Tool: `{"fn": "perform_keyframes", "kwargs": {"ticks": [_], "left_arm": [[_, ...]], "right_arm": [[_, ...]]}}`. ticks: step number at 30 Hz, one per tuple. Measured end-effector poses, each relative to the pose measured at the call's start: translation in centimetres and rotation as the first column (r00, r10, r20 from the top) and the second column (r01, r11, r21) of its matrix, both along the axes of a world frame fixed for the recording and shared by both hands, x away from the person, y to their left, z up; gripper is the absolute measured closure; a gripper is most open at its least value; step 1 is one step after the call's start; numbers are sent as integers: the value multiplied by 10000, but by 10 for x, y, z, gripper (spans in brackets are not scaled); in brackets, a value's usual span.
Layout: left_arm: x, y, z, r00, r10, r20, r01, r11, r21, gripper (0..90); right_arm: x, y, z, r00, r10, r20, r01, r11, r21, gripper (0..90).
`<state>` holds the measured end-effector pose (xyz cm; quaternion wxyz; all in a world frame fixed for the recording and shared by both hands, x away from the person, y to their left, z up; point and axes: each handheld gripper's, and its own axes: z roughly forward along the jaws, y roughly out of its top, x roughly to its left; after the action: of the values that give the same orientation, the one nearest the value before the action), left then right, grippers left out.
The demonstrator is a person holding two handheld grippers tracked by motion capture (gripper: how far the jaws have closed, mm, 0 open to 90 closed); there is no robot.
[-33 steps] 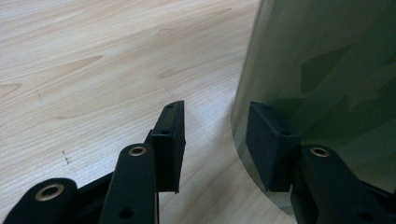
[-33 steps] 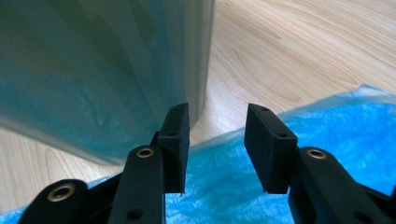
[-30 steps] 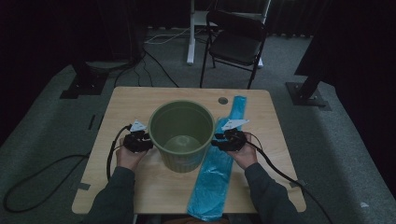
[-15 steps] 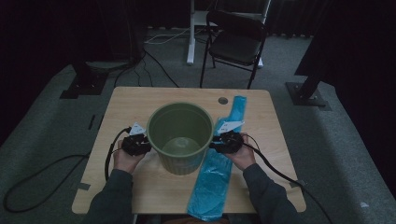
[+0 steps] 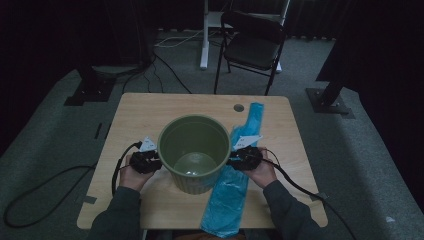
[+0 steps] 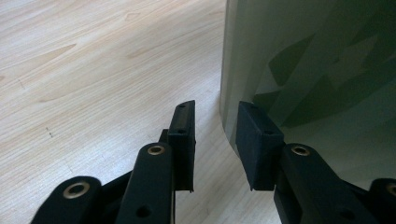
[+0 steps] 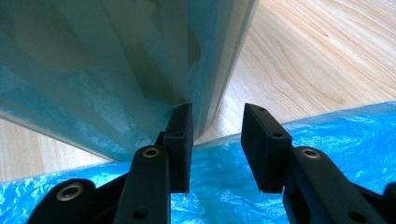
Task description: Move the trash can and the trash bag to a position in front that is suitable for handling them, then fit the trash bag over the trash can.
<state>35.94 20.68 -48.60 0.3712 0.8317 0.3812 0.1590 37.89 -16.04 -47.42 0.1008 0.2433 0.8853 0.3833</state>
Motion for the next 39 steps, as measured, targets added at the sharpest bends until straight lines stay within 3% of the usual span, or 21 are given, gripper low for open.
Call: {"fn": "perform_keyframes", "kwargs": {"ticks": [6,11,17,24,28,39], "left_arm": [[1,-4,0,10000,-91,27,91,10000,33,656],[4,0,0,10000,-33,-57,30,9992,-409,591],[6,2,1,10000,56,56,-54,9995,-314,570],[7,4,2,9998,166,108,-161,9990,-421,558],[9,3,2,9997,135,189,-127,9991,-407,556],[11,5,3,9991,314,301,-297,9979,-577,547]], "right_arm": [[-4,-6,-1,9999,97,-53,-97,9999,40,608],[-5,-9,-2,10000,-92,14,92,10000,-8,515],[-7,-13,-6,9989,-312,347,336,9968,-723,442],[-7,-35,-13,9961,-874,84,878,9892,-1171,388],[-9,-48,-16,9931,-1170,44,1167,9863,-1170,384],[-4,-63,-33,9902,-1376,-228,1337,9830,-1258,290]]}}
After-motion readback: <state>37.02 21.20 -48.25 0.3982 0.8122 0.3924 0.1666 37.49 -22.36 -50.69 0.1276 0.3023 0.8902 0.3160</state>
